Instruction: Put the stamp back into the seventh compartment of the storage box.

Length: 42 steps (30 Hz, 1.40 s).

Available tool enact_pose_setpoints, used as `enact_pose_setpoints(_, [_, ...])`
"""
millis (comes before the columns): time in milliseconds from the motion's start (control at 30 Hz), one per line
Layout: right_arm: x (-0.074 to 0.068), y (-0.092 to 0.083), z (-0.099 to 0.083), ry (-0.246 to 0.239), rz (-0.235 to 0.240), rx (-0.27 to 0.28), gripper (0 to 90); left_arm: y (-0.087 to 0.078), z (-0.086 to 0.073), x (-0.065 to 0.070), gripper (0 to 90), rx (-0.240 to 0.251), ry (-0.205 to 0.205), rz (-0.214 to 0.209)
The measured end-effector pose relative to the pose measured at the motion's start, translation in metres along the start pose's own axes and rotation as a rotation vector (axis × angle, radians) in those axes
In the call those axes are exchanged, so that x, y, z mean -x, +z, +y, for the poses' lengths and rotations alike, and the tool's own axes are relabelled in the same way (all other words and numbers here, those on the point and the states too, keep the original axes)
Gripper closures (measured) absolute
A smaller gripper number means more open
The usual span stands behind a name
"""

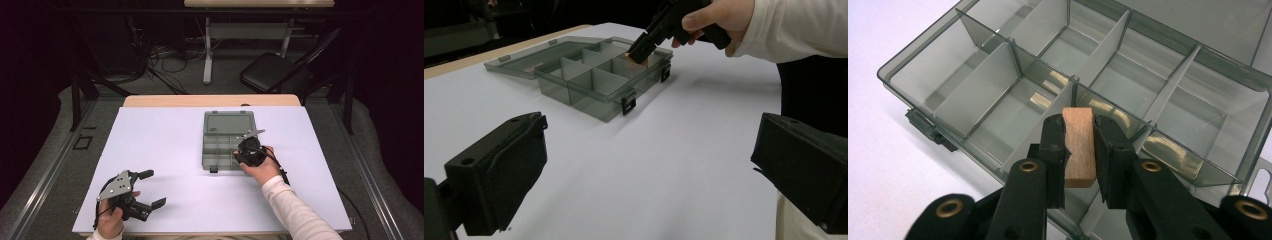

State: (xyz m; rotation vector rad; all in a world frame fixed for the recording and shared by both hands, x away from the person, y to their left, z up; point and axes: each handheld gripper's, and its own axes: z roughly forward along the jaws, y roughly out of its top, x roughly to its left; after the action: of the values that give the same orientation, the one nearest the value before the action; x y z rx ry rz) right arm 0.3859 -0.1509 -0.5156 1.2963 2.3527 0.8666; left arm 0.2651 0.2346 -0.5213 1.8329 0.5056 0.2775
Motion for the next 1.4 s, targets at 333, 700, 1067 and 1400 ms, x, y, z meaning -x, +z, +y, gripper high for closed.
enact_pose_setpoints(333, [0.001, 0.002, 0.000, 0.003, 0.005, -0.002, 75.0, 0.000, 0.000, 0.000, 1.1, 0.001, -0.001, 0.001])
enact_pose_setpoints(700, [0.001, -0.003, 0.000, 0.013, 0.011, 0.009, 64.6, 0.000, 0.000, 0.000, 1.0, -0.001, -0.003, -0.004])
enact_pose_setpoints(1067, [0.001, -0.014, 0.000, 0.016, 0.016, 0.055, 44.7, 0.000, 0.000, 0.000, 1.0, 0.001, -0.004, -0.005])
enact_pose_setpoints(1400, [-0.004, -0.023, -0.003, -0.017, 0.064, 0.093, 36.6, 0.001, 0.000, 0.000, 1.0, 0.002, -0.003, -0.005])
